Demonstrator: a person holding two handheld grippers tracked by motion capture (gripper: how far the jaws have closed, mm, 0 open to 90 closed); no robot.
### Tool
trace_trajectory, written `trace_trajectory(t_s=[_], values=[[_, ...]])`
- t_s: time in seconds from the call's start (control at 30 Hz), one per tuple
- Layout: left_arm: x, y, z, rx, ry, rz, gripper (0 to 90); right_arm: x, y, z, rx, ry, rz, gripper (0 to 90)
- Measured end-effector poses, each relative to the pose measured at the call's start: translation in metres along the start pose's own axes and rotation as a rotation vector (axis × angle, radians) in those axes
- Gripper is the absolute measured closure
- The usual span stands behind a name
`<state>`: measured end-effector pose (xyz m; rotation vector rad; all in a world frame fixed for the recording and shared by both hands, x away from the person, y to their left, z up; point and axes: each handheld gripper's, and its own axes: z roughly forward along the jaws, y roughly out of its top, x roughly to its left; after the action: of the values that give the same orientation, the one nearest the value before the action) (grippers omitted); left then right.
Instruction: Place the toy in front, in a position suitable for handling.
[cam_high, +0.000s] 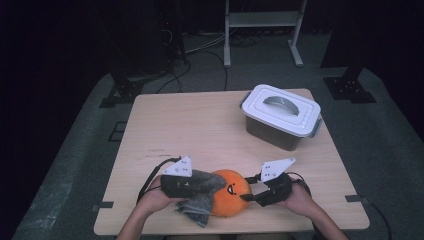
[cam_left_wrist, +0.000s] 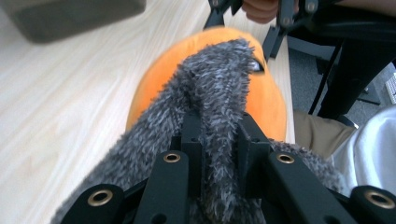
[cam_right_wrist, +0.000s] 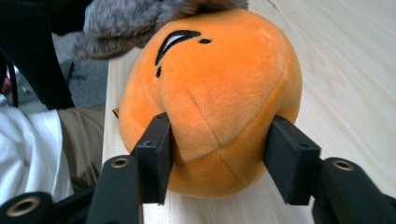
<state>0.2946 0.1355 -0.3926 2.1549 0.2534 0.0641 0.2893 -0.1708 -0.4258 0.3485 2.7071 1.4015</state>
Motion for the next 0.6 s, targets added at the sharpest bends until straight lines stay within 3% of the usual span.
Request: trace_trajectory(t_s=[0.13, 0.23, 0.33, 0.4, 0.6], values=[[0.000, 0.015, 0.004, -0.008, 0.005, 0.027, 76.3, 0.003, 0.004, -0.005, -0.003, -0.024, -0.058, 48.5], [0.002, 0.017, 0.008, 0.007, 0.002, 0.034, 76.3, 0.002, 0.003, -0.008, -0.003, -0.035, -0.072, 49.1], [0.004, 0.009, 0.011, 0.015, -0.012, 0.012, 76.4, 0.000, -0.001, -0.009, 0.007, -0.035, -0.063, 49.6], [0.006, 0.000, 0.011, -0.004, -0.032, -0.026, 76.4, -0.002, -0.004, -0.009, 0.010, -0.028, -0.055, 49.1], [0.004, -0.013, 0.010, -0.006, -0.036, -0.055, 76.5, -0.005, -0.002, -0.008, -0.008, 0.010, 0.036, 32.3]])
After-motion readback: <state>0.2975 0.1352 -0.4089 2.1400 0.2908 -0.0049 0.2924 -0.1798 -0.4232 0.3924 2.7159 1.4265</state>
